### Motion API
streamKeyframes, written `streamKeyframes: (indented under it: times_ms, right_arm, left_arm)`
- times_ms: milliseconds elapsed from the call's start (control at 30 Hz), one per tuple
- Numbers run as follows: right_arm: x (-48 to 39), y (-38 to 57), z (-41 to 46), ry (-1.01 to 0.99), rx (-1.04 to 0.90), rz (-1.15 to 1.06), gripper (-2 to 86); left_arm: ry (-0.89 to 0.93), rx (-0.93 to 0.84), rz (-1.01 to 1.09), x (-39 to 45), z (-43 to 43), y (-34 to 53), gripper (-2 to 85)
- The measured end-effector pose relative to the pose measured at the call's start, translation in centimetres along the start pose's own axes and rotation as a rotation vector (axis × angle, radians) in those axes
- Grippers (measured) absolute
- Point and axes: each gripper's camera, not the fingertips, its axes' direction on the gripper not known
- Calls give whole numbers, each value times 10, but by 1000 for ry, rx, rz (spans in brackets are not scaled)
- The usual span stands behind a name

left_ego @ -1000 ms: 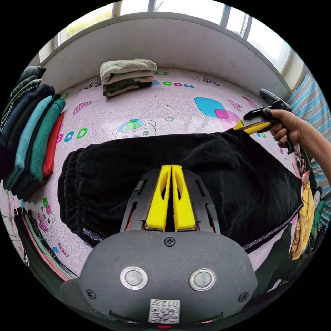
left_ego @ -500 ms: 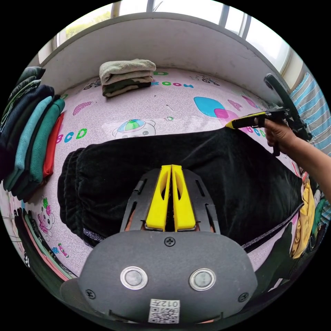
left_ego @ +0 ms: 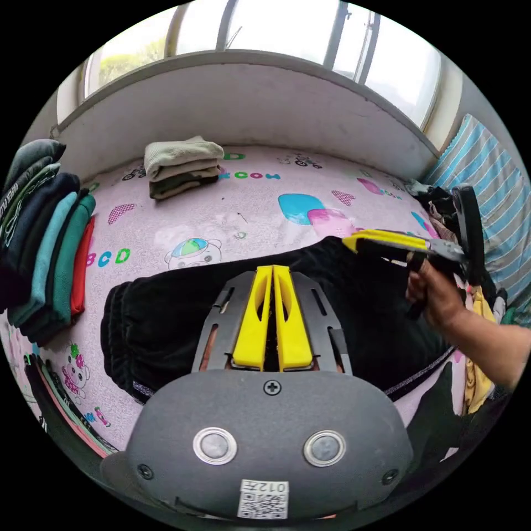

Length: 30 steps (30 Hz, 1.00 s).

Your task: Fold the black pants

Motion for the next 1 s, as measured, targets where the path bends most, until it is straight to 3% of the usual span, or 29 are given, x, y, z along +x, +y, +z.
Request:
streamKeyframes:
  times_ms: [233,833,1000]
  right_arm:
    - [-99,25,53,213,-101,-130,135]
    - [-121,23,9,113,-138,-34,112]
    - [-165,29,-22,47,-9,-3,115]
  left_arm:
    - [-158,-123,-120,4,61,5,70]
    - [-104,-173,-180,-18,79,-5,50]
    - [-110,-45,-201,-47,59,-6,44]
